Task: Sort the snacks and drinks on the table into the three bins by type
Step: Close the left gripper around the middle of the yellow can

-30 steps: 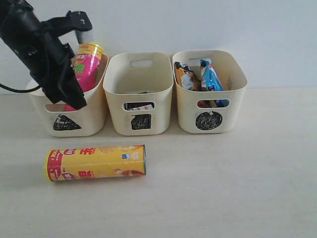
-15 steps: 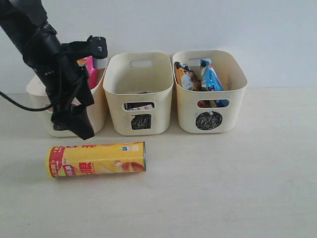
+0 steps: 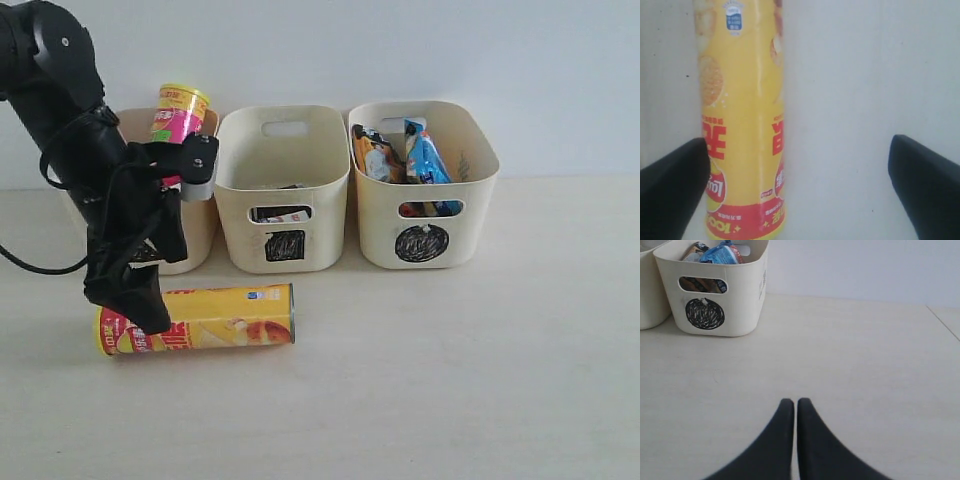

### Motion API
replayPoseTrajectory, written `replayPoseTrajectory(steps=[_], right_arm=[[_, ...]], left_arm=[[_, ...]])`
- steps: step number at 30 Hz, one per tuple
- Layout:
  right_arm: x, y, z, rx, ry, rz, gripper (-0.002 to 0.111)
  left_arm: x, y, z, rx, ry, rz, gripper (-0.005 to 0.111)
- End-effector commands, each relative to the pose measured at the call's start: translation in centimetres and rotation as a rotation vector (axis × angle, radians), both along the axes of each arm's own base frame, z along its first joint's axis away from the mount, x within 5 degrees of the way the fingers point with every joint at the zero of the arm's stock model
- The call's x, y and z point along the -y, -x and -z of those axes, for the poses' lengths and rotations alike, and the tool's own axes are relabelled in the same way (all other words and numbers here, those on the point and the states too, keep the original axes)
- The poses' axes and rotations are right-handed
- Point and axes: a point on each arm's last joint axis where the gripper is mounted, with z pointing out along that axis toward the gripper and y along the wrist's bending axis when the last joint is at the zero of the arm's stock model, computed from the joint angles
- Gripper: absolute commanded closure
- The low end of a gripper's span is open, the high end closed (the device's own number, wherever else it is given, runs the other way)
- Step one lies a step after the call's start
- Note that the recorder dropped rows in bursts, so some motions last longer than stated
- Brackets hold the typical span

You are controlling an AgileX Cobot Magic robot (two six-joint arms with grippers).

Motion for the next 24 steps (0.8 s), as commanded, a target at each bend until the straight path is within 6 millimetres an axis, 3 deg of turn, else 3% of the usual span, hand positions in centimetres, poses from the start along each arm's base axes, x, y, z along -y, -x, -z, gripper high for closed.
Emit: replayPoseTrajectory(steps=[1,24], right_arm=[[0.0,0.0,0.0,0.009,0.002,0.003,0.108],[0.0,0.0,0.0,0.009,0.002,0.003,0.108]], left_arm=[[0.5,-0.2,1.6,-0.051,-0.001,-0.027,0.019],[1.2,-3.5,9.9,0.0,-0.027,-0.093,0.021]])
